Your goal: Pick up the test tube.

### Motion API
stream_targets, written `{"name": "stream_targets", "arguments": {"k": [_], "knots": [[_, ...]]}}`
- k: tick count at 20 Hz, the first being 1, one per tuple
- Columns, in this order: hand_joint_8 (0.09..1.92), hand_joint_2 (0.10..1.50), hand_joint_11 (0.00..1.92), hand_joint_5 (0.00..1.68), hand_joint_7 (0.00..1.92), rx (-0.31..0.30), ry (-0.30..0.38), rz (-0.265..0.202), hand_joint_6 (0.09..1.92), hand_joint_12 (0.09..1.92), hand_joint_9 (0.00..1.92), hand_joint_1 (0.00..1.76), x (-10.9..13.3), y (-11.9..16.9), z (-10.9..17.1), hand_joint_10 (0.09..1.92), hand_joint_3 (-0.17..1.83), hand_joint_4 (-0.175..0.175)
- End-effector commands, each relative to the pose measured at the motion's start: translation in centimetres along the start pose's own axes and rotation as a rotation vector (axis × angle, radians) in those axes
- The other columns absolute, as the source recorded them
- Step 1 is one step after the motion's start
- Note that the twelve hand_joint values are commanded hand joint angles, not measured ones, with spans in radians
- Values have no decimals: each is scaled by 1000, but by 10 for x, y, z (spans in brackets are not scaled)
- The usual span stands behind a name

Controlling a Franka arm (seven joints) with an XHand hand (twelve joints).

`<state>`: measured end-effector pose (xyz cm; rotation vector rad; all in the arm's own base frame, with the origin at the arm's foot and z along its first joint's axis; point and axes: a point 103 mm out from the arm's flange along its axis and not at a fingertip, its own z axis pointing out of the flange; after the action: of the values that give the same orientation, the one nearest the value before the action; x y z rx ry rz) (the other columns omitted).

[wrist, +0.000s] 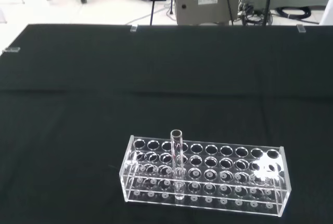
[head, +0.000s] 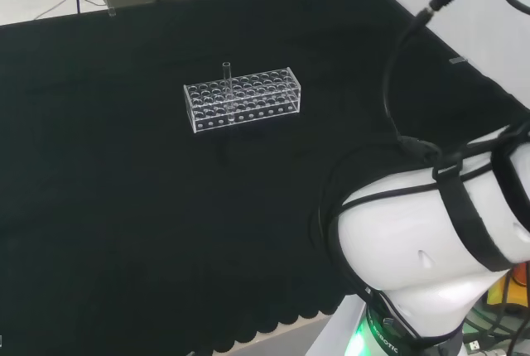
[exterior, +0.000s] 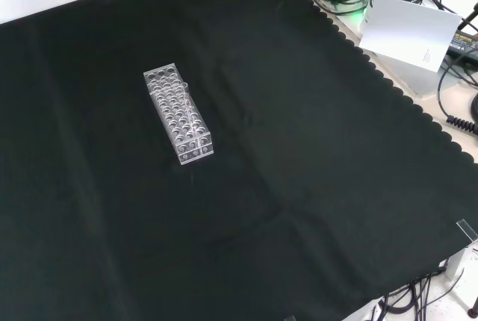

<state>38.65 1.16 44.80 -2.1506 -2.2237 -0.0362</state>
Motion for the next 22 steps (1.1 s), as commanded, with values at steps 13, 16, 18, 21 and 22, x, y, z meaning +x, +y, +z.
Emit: {"name": "stream_targets", "arguments": {"k": [13,16,18,21,22], "knots": [[810,748,0,293,223,284,-34,-14,87,1488,96,725,-6,121,87,920,322,-52],[812,738,0,285,69,331,-22,-10,87,1405,19,723,-7,134,98,894,341,-3],[726,734,0,283,17,348,-13,-7,87,1354,4,723,-8,141,106,832,348,27],[591,733,0,278,1,398,-23,-5,87,1280,0,721,-9,151,119,748,352,55],[553,734,0,273,0,410,-23,-3,87,1252,0,719,-10,153,123,715,352,63]]}}
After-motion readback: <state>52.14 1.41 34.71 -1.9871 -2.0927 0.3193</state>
